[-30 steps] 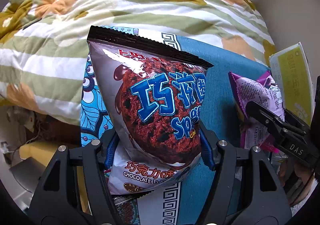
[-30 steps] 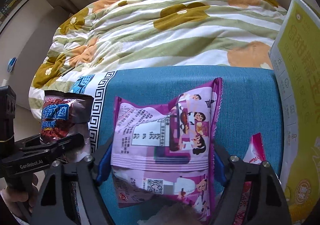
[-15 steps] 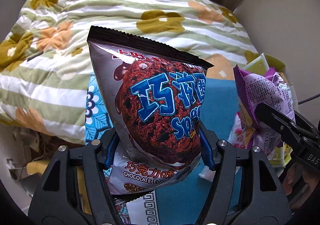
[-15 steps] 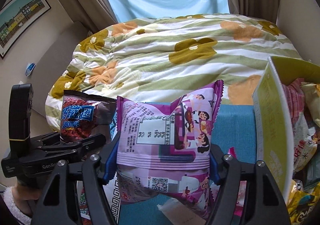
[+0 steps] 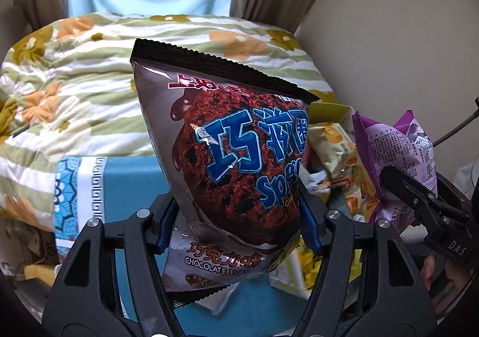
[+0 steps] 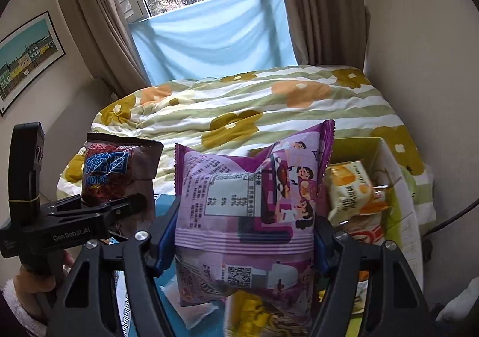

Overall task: Organize snacks
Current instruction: 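Carry both bags over the green box and open both tools to drop them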

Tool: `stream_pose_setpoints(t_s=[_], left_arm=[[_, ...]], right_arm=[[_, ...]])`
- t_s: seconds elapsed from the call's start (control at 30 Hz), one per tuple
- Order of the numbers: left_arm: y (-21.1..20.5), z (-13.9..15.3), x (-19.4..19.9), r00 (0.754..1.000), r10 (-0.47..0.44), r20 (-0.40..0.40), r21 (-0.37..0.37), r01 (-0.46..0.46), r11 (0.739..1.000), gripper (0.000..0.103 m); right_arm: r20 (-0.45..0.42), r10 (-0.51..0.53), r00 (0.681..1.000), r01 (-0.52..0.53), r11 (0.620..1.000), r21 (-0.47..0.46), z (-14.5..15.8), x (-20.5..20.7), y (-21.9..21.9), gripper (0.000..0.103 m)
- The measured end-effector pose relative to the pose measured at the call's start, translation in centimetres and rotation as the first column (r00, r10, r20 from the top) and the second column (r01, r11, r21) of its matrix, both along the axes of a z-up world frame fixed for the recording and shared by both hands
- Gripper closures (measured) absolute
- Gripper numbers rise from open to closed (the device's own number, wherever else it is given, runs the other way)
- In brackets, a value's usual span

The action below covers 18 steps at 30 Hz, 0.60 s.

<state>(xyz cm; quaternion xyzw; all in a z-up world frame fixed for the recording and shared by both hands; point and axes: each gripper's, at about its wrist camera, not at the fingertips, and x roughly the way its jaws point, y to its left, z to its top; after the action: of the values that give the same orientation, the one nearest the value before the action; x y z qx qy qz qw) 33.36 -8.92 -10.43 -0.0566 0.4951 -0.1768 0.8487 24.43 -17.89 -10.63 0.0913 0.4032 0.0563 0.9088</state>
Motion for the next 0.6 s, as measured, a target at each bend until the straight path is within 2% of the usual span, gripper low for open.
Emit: stream_pose_setpoints(t_s=[0.17, 0.33, 0.4, 0.47, 0.5, 0.6], left_arm=[[-7.6, -1.1, 0.2, 0.999, -0.039, -0.018, 0.008, 0.039, 0.999, 0.04], [-12.5, -3.0, 1.4, 0.997, -0.036, -0.065, -0.006, 0.036, 0.999, 0.04], [-13.7, -3.5, 1.9, 0.997, -0.037, -0.071, -0.023, 0.035, 0.999, 0.034], [-14.5, -3.7, 2.3, 0.998, -0.024, -0.063, -0.012, 0.023, 1.0, 0.005], [-14.7, -3.5, 2.3, 0.999, -0.011, -0.049, -0.001, 0.011, 1.0, 0.001], [-14.9, -3.0, 2.0, 0.999, 0.002, -0.033, 0.018, -0.001, 1.0, 0.001]], right_arm=[[-0.002, -0.009, 1.0, 0.009, 1.0, 0.016, 0.0, -1.7, -6.2, 0.036], [-0.016, -0.01, 1.0, 0.011, 0.999, 0.042, -1.0, -2.4, -10.8, 0.036], [-0.032, -0.005, 0.999, 0.007, 0.999, 0.048, -1.5, -2.4, -12.1, 0.036], [-0.043, 0.003, 0.999, -0.001, 0.999, 0.053, -1.8, -2.4, -13.3, 0.036], [-0.047, 0.008, 0.999, -0.005, 0.998, 0.057, -2.0, -2.3, -13.6, 0.036], [-0.065, 0.026, 0.998, -0.021, 0.997, 0.078, -2.9, -2.0, -14.5, 0.036]])
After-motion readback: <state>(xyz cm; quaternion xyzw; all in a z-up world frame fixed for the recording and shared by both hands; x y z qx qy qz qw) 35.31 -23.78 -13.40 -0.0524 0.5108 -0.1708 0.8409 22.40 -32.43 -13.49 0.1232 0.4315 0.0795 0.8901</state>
